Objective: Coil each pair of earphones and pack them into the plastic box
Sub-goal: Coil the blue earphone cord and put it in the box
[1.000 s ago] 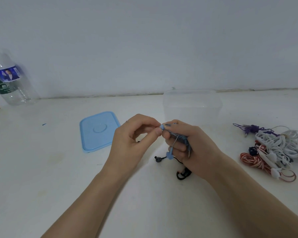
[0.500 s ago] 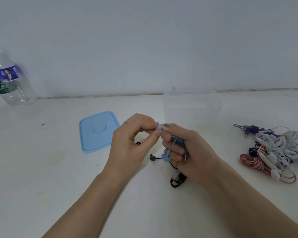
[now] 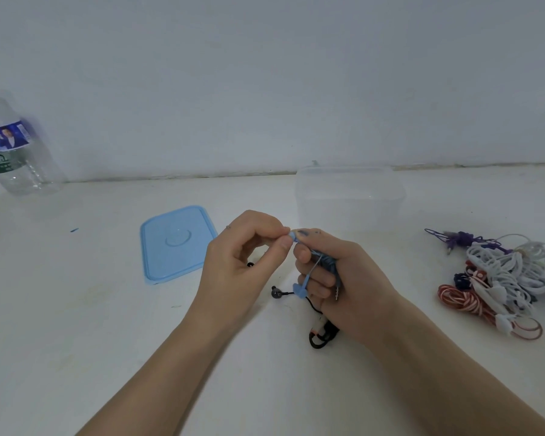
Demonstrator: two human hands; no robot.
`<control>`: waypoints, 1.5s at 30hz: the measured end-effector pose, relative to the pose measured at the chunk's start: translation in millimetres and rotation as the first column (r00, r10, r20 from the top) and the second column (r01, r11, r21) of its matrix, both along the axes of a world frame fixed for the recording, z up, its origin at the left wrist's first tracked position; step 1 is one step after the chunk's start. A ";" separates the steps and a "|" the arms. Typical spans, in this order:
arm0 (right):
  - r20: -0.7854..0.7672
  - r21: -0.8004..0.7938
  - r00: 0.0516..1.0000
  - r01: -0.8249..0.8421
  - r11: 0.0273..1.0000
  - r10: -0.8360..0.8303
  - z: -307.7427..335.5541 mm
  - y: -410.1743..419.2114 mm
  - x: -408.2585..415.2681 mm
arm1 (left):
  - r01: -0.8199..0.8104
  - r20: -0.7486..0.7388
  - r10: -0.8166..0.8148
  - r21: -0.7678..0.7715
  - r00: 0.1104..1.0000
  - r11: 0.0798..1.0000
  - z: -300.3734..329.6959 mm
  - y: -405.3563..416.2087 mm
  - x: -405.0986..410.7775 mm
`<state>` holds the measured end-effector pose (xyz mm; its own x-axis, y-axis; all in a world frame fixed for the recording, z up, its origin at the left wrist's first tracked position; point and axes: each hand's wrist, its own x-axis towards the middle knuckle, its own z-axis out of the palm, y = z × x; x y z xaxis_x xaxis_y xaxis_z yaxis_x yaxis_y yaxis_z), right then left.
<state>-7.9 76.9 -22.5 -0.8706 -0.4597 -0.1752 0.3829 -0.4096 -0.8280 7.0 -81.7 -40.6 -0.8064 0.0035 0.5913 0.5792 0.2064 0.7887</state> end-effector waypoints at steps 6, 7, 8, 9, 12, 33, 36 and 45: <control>-0.004 0.004 1.000 0.027 1.000 -0.027 -1.4 -3.0 2.6 | 0.058 0.063 -0.069 0.160 0.996 0.985 5.5 6.0 1.9; -0.011 0.006 0.999 0.036 0.999 -0.036 -1.3 -3.4 2.7 | 0.073 0.082 -0.090 0.197 0.993 0.978 7.1 7.4 3.0; -0.014 0.006 0.999 0.048 0.999 -0.048 -1.3 -3.3 2.8 | 0.086 0.097 -0.109 0.217 0.989 0.972 8.3 8.3 4.1; -0.016 0.004 0.998 0.058 0.998 -0.058 -1.1 -3.2 2.7 | 0.090 0.107 -0.116 0.224 0.987 0.970 9.4 9.0 4.9; -0.016 0.005 0.997 0.072 0.997 -0.072 -0.3 -2.7 2.4 | 0.054 0.133 -0.084 0.218 0.987 0.975 11.8 10.4 7.5; 0.088 -0.049 0.996 0.030 0.998 -0.025 2.8 0.7 4.9 | -0.192 -0.275 0.130 -0.212 0.953 0.958 -0.3 0.0 -4.1; 0.081 -0.062 0.996 0.035 0.997 -0.030 2.0 -0.9 4.2 | -0.119 -0.189 0.087 -0.164 0.978 0.979 -1.3 -1.9 -4.9; 0.129 -0.091 0.990 -0.052 0.994 0.064 2.2 3.2 0.2 | -0.019 -0.084 0.010 -0.102 0.996 0.995 -1.1 -2.3 -6.1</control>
<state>-7.6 80.1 -20.3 -0.8141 -0.5273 -0.2434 0.5114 -0.4523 -0.7307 0.9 -84.0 -41.7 -0.7551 0.0565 0.6532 0.6380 0.2927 0.7123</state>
